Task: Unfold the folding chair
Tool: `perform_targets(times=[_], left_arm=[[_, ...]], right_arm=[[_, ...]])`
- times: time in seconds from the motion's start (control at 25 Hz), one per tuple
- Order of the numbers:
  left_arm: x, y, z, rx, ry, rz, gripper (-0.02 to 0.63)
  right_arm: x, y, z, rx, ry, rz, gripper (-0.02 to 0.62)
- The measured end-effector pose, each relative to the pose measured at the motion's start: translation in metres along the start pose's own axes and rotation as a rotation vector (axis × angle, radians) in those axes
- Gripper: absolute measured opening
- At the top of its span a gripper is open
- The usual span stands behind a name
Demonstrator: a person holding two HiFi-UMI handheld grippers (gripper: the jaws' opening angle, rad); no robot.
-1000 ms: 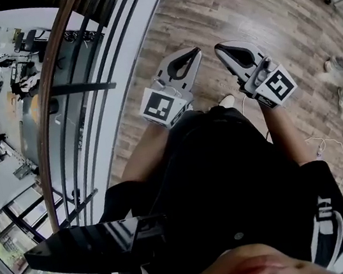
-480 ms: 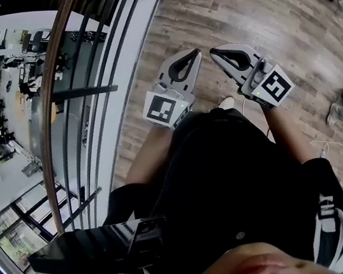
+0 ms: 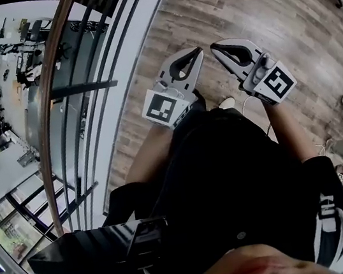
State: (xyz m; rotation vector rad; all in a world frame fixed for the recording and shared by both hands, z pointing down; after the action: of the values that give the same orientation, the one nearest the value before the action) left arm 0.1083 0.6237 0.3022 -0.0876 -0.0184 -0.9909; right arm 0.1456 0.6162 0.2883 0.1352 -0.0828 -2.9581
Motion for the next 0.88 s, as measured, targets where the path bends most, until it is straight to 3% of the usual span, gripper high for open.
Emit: perform_targets(times=[0.56,0.88], left_arm=[[0.015,-0.189,-0.027,0.005,0.037,0.075,0.003],[0.028,-0.245,-0.025,-0.015,0.049,0.067,0.003]], right_arm=[[0.168,0.084,-0.007,-0.041,-0.036,0.046,0.006],[0.205,0.119,-0.001,-0.022,-0.039,0.057,0.006]])
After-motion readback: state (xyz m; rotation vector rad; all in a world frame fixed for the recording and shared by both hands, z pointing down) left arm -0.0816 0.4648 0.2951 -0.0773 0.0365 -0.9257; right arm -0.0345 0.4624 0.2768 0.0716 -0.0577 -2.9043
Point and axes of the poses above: the fingertips, and each gripper's own axes: x forward along the fingers, y to its right, z out of its underside, the point moved 1 cm from there along -x, backward along the fingers, and after that the axes turned 7 degrees about -z, right-handed, at the moved point
